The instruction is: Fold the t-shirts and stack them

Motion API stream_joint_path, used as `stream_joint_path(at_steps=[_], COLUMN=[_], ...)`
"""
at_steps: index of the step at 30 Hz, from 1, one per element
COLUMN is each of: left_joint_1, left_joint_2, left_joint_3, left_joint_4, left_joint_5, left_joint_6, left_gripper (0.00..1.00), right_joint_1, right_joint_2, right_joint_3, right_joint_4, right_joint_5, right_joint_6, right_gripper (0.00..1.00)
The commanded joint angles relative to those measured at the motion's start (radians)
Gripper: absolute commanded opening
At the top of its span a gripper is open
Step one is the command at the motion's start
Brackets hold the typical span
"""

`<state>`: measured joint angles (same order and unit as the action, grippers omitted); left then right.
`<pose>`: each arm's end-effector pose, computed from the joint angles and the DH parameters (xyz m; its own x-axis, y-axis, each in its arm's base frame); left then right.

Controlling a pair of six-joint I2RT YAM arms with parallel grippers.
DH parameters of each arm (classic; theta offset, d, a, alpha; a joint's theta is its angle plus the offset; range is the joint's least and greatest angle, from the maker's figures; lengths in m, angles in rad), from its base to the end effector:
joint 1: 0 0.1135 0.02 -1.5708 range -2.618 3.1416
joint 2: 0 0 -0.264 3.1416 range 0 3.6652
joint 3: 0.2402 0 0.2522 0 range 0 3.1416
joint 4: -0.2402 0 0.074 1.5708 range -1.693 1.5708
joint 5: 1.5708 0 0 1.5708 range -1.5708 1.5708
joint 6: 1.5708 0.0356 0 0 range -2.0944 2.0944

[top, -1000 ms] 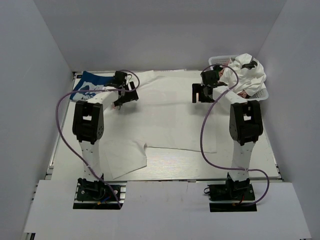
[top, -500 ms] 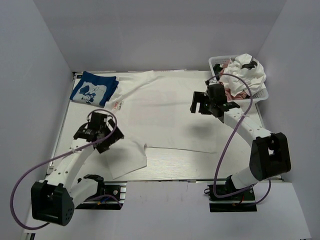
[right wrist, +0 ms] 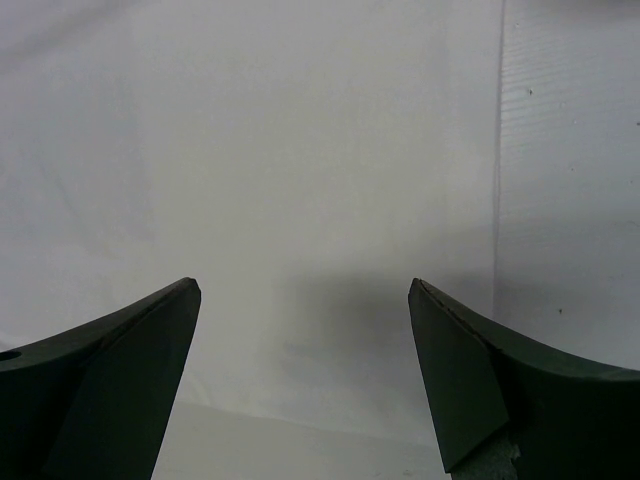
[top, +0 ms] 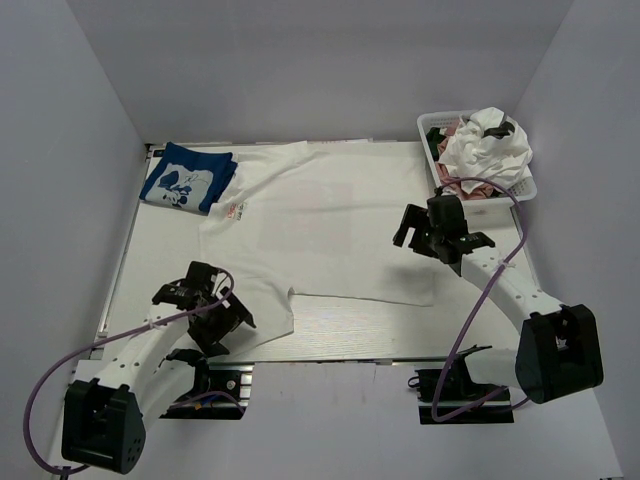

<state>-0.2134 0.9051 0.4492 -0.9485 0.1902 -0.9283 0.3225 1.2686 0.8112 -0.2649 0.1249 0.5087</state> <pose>0.1172 -0.0323 0.1597 -0.7685 -0.6379 0.0500 -0.6287 0.7383 -0.2443 0.2572 0.0813 0.2389 -0.6576 0.2898 -0.6954 0.1082 0.9498 0.2935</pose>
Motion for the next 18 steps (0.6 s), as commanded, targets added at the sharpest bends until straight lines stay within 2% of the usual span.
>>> stream_joint_path(at_steps=[1,3,7,10,14,18], left_joint_1=[-0.006,-0.006,-0.006,-0.006,-0.006,-0.006], left_joint_2=[-0.025,-0.034,0.044,0.103,0.196,0.268], left_joint_3=[-0.001,-0.001,0.009,0.009,0.023,0.091], left_joint_4=[-0.082,-0.093,-0.093,-0.104,-0.029,-0.016], left_joint_5=[-0.005,-0.028,-0.04,-0.063,-0.138,-0.254], left_joint_6=[-0.076,-0.105,-0.116,-0.138,-0.182,-0.191], left_gripper=[0.97,0.96,0.9,0.9,0.8,0.62], right_joint_1=[-0.005,-0.004,-0.007,-0.008,-0.011,-0.011], right_joint_2=[-0.017,-0.011,-0.003,0.003,0.0,-0.012], right_joint_3=[-0.014,-0.021,-0.029,-0.03,-0.047,-0.067], right_joint_4=[-0.007,-0.004,-0.013,-0.02,-0.013,-0.034], right_joint_5=[0.021,0.009,0.001,0.004,0.004,0.001], right_joint_6=[0.033,0.033,0.033,0.04,0.047,0.042], right_gripper=[0.9,0.9,0.9,0.9,0.9,0.9])
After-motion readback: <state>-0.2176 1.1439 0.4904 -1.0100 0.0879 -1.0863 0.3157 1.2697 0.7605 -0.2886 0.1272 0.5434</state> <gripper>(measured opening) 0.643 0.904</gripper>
